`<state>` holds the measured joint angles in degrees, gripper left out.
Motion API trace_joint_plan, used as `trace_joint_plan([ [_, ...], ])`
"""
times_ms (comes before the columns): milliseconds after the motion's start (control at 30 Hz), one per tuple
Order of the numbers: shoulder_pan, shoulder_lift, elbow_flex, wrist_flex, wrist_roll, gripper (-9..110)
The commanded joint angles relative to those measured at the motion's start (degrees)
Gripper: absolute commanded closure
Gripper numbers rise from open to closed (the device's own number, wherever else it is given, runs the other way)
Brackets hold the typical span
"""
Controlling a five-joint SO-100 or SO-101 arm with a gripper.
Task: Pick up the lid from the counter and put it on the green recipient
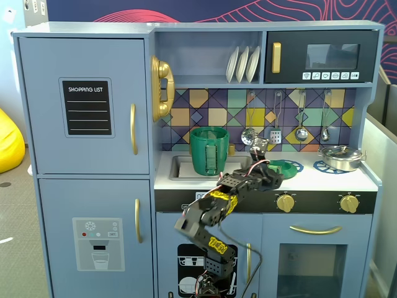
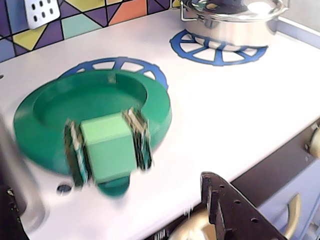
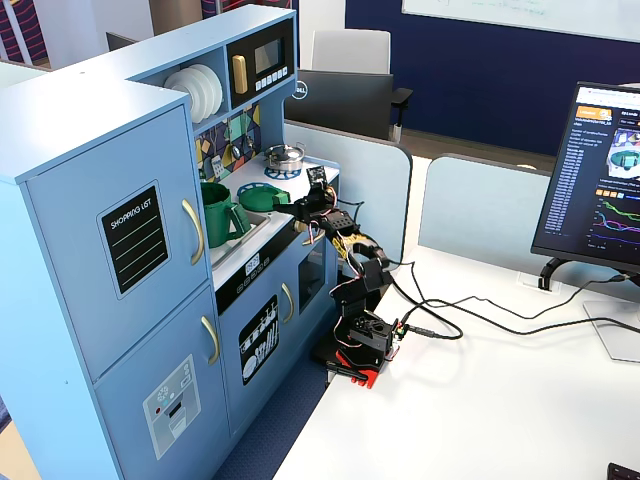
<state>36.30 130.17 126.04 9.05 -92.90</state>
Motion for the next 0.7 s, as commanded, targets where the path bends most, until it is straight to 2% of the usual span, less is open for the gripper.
trace_joint_plan([
  [0,-0.5,-6.2,-8.8,-3.4,0.6,60],
  [367,-3.7,-19.4,-19.4,-4.9,0.4,66],
  [433,-4.4,-20.5,-20.0,-5.0,0.0,74],
  [500,-5.3,-21.2,-20.0,-4.8,-3.1,98],
  [533,-5.6,-21.4,-19.9,-5.3,-2.9,101],
  [667,-6.5,-21.2,-19.5,-7.2,-1.0,101],
])
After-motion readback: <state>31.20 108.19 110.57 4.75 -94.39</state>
